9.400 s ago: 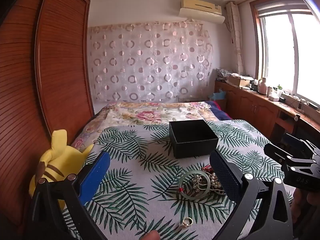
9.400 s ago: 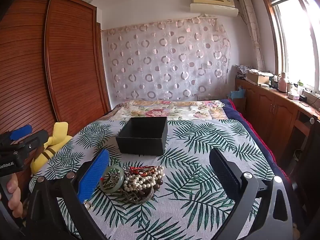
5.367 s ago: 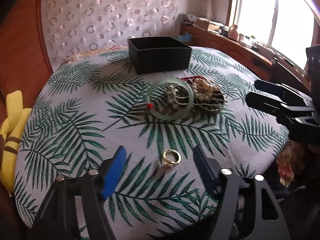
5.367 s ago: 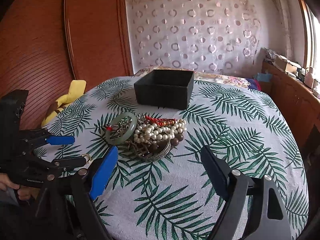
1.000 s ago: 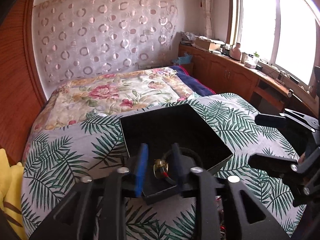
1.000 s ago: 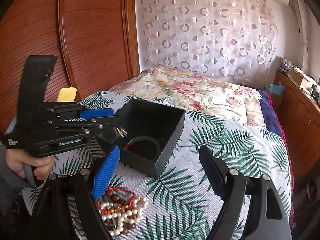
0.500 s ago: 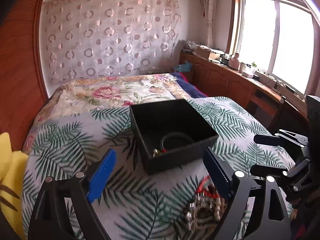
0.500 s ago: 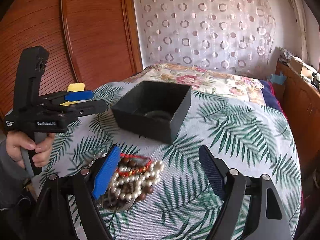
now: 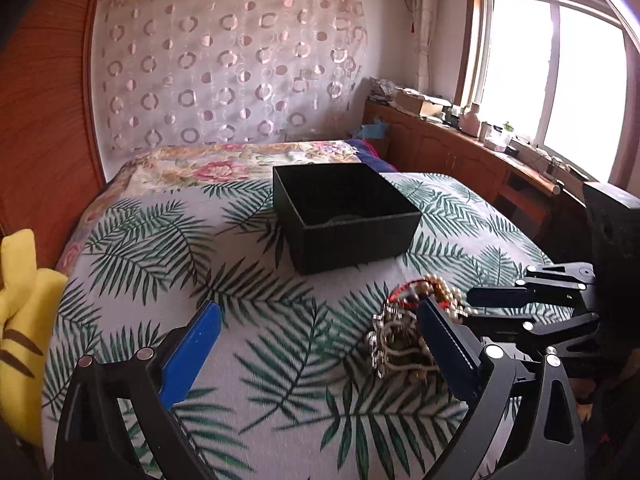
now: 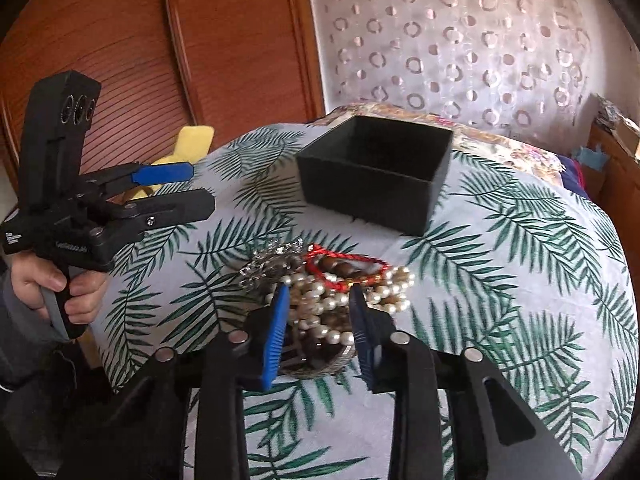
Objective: Organize jewelry
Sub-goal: 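Grasp the pearl necklace from the pile with the right tool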
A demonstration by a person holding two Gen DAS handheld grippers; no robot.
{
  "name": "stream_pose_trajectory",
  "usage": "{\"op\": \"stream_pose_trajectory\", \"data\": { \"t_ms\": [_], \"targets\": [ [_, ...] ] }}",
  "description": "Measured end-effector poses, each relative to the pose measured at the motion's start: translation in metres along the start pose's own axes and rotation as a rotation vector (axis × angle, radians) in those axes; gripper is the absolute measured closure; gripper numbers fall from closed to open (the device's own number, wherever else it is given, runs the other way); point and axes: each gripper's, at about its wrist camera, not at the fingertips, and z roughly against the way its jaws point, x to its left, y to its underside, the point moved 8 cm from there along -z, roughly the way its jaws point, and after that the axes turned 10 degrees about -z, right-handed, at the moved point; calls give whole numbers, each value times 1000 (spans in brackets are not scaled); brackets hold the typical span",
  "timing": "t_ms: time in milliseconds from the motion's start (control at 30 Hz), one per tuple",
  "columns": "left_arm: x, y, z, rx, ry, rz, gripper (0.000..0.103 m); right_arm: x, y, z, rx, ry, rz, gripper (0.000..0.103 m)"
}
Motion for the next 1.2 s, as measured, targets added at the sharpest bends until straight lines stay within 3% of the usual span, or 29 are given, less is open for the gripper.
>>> {"op": "stream_pose_trajectory", "data": {
  "t_ms": [133,567,633,700,800,1200],
  "targets": [
    [-1,7,3,8,0,-1,8,0,2,-7,19,38,23,77],
    [-7,16,4,16,11,-3,8,4,3,-16,40,111,105,77],
    [-5,16,4,17,9,4,8,4,4,-15,48,111,110,81],
    [-4,17,4,19,6,10,8,8,5,-15,55,94,106,93],
    [-2,17,4,21,4,14,8,8,6,-15,58,86,101,95],
    [0,18,2,28,5,16,8,-7,-45,40,-127,83,35,95]
  ]
}}
